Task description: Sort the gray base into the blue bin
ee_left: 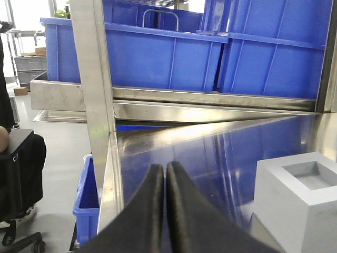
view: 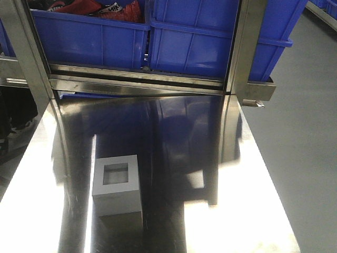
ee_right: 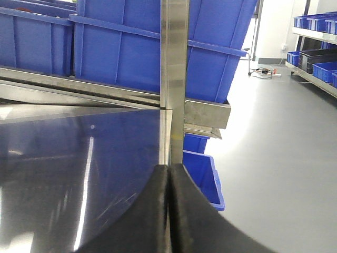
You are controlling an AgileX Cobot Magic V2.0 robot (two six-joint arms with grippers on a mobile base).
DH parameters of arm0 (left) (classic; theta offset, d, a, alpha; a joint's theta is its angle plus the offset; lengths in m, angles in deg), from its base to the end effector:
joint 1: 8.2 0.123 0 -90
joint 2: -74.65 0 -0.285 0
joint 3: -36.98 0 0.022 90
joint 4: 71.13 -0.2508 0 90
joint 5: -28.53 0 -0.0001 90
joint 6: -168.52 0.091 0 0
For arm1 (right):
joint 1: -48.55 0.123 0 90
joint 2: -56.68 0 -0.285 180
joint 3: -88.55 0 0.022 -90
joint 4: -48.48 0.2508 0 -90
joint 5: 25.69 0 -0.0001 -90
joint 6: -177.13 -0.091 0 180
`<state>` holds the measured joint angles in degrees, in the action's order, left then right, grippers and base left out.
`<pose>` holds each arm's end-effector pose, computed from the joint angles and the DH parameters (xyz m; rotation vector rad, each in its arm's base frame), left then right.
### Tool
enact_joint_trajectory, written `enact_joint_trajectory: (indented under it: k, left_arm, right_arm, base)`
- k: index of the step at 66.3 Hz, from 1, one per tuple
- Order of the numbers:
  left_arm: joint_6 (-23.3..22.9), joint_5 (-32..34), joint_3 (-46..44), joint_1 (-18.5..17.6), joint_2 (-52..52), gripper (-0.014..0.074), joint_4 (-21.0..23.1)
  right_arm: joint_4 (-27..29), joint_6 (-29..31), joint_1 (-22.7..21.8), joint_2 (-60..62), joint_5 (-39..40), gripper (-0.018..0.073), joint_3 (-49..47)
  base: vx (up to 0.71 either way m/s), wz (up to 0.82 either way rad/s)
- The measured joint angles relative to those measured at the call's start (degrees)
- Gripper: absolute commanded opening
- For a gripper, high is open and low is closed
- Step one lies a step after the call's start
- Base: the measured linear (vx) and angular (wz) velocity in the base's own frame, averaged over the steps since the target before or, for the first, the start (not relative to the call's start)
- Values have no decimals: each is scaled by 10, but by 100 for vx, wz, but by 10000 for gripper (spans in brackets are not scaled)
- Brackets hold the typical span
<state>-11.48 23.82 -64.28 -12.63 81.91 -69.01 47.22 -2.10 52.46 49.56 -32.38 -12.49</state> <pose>0.0567 -0.0047 0.1972 0.0344 1.5835 -0.0917 0.0567 0.0036 0.1929 -0.0818 1.6171 0.0234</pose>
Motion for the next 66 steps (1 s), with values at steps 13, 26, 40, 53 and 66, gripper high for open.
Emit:
enact_joint_trajectory:
  k: [13,26,40,53,66]
  left_arm:
    - [0,0,0,0,0,-6,0]
    - [0,0,0,0,0,-6,0]
    - [0,0,0,0,0,-6,0]
    - [0,0,0,0,0,-6,0]
    - [0,0,0,0,0,-6,0]
  right_arm:
    - [0,0,0,0,0,-9,0]
    - [0,0,0,0,0,-9,0]
    - [0,0,0,0,0,-9,0]
    - [0,0,0,0,0,-9,0]
    - [0,0,0,0,0,-9,0]
  base:
    - [0,0]
    - [0,0]
    - [0,0]
    - [0,0]
    - [0,0]
